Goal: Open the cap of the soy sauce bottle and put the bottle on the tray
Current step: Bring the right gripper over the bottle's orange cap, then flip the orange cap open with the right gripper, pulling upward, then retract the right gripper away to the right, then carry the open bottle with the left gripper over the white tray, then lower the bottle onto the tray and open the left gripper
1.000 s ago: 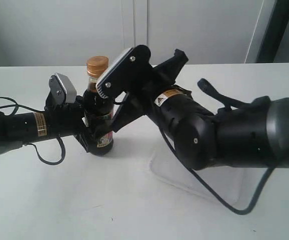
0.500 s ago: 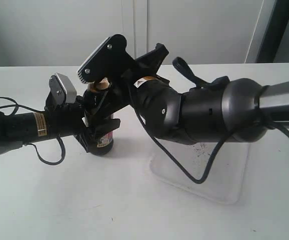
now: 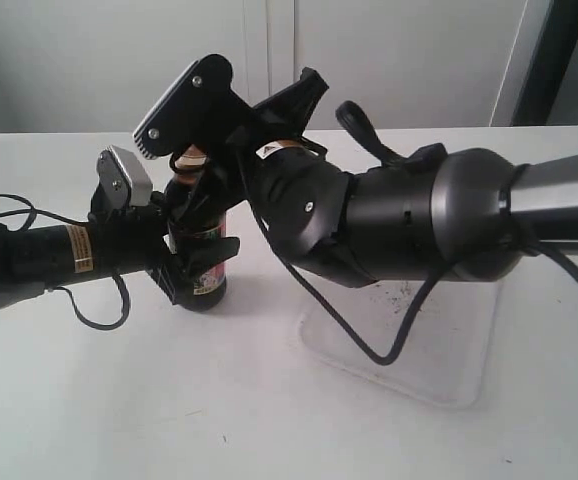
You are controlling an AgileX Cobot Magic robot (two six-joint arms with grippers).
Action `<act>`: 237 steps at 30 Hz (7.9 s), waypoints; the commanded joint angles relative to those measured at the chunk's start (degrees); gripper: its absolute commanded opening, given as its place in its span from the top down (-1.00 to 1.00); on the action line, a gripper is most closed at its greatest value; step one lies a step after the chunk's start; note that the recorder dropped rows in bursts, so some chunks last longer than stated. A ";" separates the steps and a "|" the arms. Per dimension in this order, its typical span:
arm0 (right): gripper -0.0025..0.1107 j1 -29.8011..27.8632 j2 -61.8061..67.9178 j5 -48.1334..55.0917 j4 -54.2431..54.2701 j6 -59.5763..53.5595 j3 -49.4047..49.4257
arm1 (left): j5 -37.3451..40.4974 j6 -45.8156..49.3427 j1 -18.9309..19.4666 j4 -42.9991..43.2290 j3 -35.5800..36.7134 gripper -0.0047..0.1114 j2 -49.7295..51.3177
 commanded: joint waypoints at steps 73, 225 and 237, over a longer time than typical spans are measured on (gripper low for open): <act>0.96 -26.58 -15.56 78.11 -48.89 59.46 -13.76 | 0.99 1.60 -0.33 0.94 0.01 0.92 -0.19; 0.96 -49.53 -28.31 44.03 -50.86 68.69 16.54 | 8.03 3.62 -31.14 -28.34 -25.37 -0.89 12.71; 0.96 -49.53 -28.31 43.50 -50.86 68.47 16.54 | 18.67 2.60 -31.11 -25.08 -25.27 -0.89 6.68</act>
